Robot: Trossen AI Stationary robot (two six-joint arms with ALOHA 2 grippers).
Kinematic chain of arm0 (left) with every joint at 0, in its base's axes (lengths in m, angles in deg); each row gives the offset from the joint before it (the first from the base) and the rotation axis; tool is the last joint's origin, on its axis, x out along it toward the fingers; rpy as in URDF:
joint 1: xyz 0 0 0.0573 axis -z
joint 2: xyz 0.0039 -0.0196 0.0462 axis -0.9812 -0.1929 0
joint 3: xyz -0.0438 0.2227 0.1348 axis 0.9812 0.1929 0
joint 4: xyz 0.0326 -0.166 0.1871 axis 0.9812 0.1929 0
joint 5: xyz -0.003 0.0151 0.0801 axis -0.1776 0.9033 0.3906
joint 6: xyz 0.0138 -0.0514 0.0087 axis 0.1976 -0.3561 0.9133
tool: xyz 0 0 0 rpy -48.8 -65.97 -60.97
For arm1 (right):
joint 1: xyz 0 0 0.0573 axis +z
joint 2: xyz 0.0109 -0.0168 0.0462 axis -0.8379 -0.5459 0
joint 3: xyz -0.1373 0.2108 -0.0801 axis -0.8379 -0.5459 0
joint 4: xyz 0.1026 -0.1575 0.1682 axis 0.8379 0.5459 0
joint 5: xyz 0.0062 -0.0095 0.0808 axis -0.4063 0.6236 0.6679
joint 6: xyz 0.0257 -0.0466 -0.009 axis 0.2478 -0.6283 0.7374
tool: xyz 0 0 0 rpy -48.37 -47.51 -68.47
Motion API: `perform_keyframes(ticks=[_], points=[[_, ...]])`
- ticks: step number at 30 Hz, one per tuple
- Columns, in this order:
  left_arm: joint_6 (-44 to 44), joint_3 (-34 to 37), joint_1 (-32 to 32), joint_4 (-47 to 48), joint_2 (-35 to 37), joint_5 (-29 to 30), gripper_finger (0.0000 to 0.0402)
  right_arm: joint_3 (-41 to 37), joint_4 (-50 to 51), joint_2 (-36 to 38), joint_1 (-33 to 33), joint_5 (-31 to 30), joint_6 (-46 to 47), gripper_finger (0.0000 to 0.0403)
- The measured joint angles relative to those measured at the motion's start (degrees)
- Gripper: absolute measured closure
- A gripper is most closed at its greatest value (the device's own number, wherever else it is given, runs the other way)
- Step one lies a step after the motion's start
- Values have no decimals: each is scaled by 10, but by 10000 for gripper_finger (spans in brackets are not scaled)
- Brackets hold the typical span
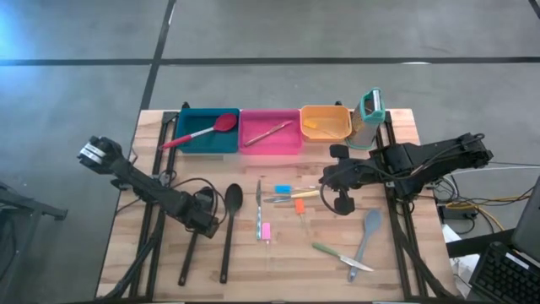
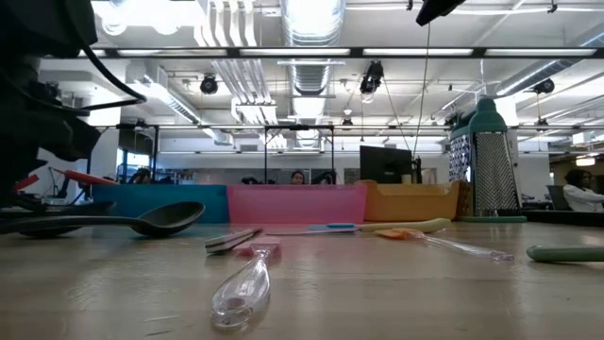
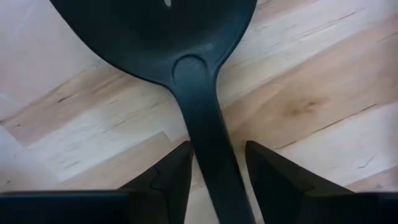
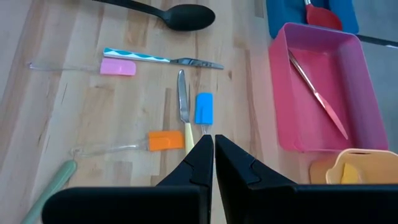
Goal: Pick & Place Kitchen Items
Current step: Put the left black serving spoon into the blue bin
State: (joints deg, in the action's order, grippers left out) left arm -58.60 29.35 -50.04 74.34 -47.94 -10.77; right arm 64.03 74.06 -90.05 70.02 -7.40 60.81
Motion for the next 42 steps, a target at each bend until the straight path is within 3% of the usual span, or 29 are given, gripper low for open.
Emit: perform_keyframes(ticks=[6, 15, 24, 34, 42], points=[[36, 9, -7, 1, -1, -2, 324, 0, -5, 0, 0, 0, -8, 392], [151, -16, -30, 5, -3, 3, 328, 0, -11, 0, 0, 0, -13, 392], [350, -81, -86, 1, -3, 128, 328, 0, -24, 0, 0, 0, -28, 392], [675, -199, -171, 2, -3, 247, 328, 0, -24, 0, 0, 0, -28, 392], [917, -324, -262, 94, -3, 355, 328, -3, -24, 0, 0, 0, -26, 392]])
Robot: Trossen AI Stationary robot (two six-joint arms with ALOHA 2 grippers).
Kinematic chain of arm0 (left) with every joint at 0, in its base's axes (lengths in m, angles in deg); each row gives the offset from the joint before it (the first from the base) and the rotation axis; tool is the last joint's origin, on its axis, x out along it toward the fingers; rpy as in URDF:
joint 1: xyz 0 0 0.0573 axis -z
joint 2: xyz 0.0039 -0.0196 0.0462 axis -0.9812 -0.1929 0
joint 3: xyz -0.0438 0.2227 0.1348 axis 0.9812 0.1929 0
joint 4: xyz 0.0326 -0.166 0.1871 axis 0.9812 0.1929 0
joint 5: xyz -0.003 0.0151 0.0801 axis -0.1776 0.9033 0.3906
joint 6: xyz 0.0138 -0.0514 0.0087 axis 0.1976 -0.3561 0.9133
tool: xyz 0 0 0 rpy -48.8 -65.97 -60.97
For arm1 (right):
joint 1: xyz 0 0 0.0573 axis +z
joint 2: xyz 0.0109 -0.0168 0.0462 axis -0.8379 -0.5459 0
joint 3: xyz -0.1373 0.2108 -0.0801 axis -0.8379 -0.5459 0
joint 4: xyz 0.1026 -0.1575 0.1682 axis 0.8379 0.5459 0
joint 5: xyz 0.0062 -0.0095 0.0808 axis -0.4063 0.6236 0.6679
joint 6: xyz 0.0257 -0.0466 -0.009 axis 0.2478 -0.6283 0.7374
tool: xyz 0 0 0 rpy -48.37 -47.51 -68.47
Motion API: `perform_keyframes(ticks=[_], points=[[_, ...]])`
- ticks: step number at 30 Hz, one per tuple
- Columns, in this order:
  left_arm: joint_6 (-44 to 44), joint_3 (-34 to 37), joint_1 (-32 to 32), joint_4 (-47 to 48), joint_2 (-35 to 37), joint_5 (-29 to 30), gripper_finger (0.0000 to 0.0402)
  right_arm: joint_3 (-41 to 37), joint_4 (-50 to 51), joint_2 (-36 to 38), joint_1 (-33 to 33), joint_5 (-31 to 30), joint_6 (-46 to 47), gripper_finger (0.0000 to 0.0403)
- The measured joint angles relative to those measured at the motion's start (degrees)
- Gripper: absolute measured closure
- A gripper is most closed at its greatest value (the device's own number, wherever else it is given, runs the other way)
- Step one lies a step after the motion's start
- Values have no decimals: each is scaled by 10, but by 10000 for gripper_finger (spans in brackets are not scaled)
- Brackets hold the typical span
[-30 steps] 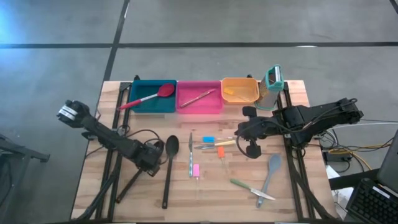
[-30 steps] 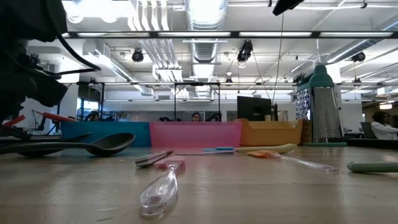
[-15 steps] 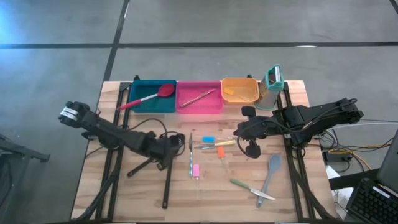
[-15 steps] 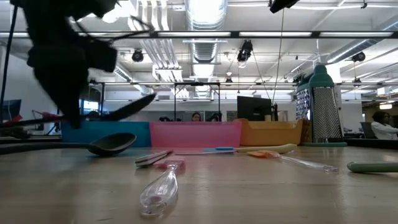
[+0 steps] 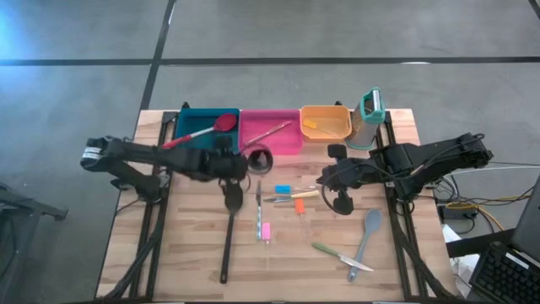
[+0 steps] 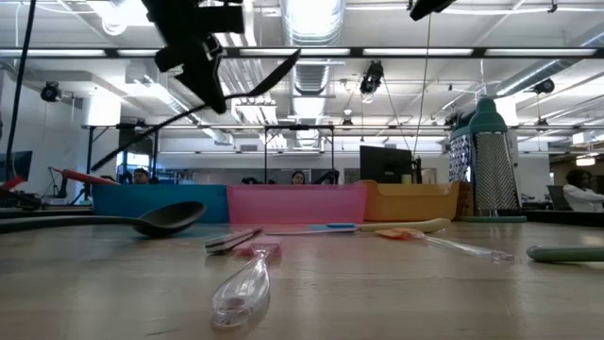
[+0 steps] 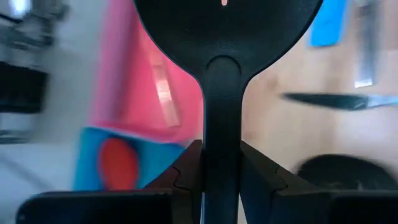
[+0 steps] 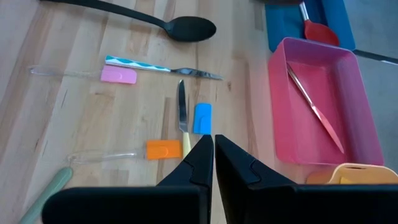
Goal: Pick & Place Kitchen Items
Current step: Put the left black serving spoon into the blue bin
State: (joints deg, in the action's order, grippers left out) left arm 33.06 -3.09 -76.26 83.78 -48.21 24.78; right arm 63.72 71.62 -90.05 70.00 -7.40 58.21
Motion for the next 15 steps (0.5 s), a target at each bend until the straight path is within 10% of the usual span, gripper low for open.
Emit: perform_keyframes(ticks=[15], points=[[50, -183, -267, 308, 0, 1, 328, -28, 0, 0, -1, 0, -2, 392]])
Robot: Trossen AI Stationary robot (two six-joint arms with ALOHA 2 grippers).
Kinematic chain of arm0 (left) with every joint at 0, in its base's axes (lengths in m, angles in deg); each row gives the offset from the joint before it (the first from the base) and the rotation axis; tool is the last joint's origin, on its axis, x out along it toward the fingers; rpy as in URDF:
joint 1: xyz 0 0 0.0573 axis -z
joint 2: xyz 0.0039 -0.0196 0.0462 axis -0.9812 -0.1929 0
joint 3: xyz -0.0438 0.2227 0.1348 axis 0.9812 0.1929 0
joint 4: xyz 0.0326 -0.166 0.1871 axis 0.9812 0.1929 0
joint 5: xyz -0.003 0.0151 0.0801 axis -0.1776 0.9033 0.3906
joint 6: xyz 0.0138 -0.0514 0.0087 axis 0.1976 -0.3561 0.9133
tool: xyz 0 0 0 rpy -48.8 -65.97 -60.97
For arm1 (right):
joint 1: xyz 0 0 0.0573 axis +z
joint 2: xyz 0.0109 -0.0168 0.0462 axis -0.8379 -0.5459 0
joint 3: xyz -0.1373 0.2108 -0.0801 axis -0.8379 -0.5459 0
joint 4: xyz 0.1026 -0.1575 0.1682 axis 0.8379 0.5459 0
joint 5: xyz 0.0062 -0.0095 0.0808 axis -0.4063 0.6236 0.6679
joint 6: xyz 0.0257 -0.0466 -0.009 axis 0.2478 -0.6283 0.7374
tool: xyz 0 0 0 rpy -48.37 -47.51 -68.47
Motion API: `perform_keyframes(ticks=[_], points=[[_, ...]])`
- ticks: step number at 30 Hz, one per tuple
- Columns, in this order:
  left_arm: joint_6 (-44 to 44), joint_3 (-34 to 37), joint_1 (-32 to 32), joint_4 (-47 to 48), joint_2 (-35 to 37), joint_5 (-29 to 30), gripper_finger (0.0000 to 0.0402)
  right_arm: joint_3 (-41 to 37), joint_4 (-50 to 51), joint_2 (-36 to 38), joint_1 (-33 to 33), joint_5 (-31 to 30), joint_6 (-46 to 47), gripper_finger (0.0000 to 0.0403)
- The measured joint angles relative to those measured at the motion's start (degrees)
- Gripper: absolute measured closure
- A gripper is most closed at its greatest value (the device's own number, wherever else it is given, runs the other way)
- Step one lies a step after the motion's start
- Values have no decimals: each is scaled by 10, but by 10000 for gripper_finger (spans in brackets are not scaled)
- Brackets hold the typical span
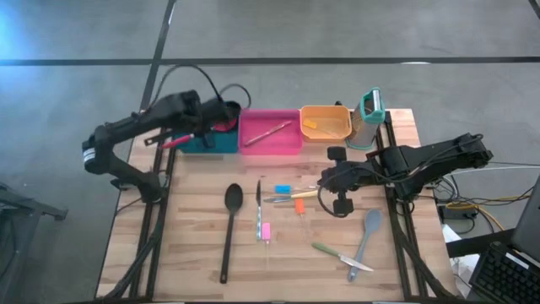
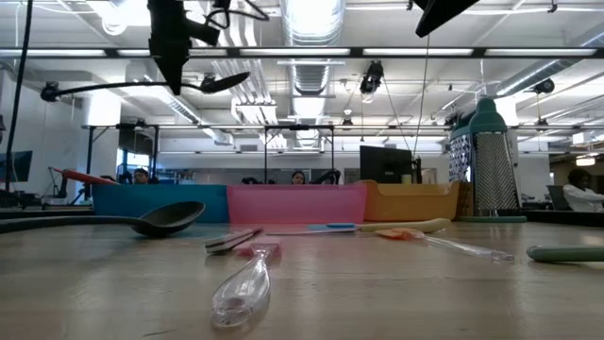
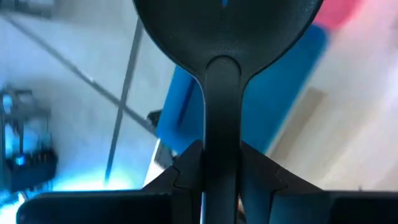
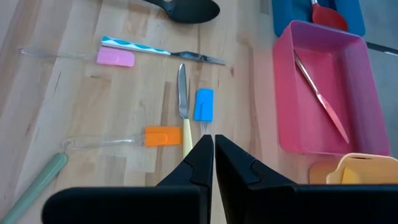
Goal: Pick & Place Kitchen Items
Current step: Put the left black serving spoon into the blue bin
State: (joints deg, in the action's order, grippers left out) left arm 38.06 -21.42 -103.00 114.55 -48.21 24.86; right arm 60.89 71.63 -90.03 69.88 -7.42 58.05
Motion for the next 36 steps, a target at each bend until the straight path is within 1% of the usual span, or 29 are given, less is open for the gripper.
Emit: perform_keyframes(ticks=[4, 9, 16, 25, 33, 36], points=[[26, 11, -67, -1, -1, -23, 328, -2, 0, 0, 0, -11, -1, 392], [44, 34, -120, -6, -24, -37, 328, -2, -2, 0, -5, -17, -16, 392], [65, 59, -129, -23, -98, -42, 328, -3, -9, 0, -16, -29, -18, 392], [67, 70, -140, -40, -196, -38, 328, -5, -8, 0, -17, -30, -17, 392], [81, 70, -177, -79, -237, -41, 328, -13, -8, 0, -18, -30, -17, 392], [81, 70, -193, -79, -251, -46, 328, -14, -9, 0, -18, -30, -17, 392]])
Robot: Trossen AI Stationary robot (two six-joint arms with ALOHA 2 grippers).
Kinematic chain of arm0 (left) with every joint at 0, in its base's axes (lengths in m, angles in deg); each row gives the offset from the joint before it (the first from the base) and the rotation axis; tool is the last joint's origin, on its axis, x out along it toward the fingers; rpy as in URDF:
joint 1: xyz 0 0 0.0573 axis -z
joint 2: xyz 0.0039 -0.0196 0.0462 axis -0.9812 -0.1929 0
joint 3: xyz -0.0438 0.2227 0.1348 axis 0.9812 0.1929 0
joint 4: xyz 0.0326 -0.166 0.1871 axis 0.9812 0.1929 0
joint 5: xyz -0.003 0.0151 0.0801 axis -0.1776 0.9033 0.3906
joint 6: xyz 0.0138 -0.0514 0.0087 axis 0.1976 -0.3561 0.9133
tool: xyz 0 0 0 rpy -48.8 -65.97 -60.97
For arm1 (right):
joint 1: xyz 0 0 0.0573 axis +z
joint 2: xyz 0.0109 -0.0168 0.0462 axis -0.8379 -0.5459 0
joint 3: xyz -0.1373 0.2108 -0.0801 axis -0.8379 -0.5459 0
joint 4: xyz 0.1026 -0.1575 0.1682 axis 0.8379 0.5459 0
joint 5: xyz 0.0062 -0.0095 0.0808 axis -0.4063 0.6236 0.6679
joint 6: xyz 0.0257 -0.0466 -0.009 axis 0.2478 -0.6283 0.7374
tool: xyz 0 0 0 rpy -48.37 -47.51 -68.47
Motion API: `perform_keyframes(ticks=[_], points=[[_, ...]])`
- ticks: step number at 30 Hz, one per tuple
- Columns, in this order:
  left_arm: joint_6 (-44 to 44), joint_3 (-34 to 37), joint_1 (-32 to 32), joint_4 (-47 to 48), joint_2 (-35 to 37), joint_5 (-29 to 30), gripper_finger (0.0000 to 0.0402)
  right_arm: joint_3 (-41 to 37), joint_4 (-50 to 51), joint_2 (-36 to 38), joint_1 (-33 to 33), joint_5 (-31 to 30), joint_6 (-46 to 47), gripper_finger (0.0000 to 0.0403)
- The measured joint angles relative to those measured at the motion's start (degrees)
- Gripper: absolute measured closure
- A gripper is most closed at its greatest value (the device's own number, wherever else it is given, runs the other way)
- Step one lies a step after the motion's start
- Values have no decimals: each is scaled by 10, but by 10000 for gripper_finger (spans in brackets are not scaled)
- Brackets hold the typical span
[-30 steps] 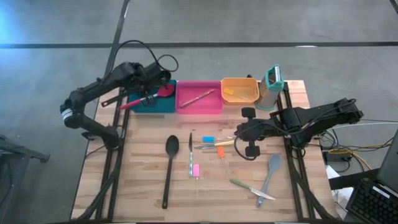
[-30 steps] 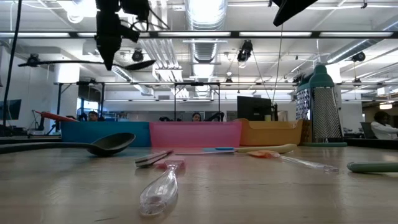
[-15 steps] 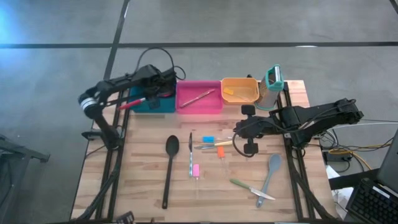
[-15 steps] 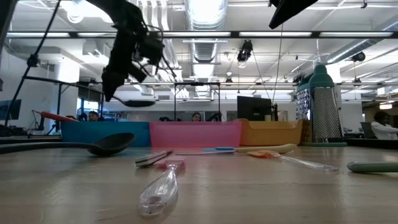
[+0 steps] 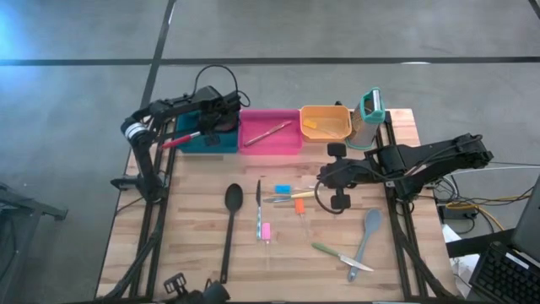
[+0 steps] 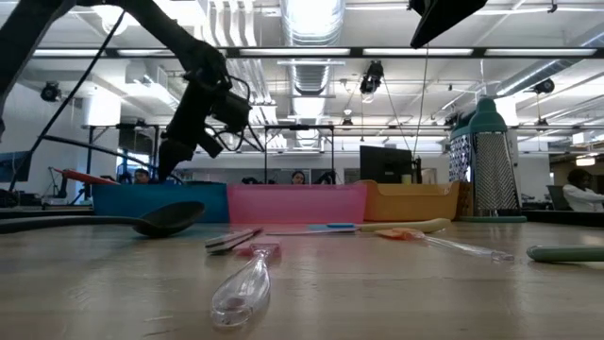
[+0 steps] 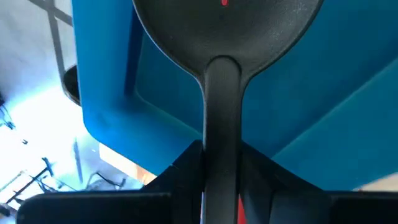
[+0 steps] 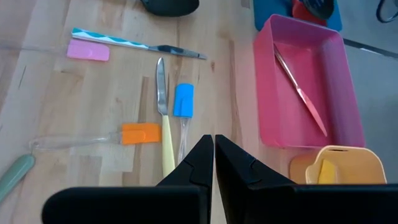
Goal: Pick & Place Kitchen Items
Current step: Put the left black serving spoon into the blue bin
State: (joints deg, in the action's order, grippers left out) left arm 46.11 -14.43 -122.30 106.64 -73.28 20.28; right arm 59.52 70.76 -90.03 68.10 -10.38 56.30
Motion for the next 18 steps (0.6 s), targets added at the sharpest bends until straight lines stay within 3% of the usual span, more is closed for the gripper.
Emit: perform_keyframes(ticks=[18], points=[[11, 0, -25, -19, -32, -29, 328, 0, -3, 0, -1, 0, -11, 392]])
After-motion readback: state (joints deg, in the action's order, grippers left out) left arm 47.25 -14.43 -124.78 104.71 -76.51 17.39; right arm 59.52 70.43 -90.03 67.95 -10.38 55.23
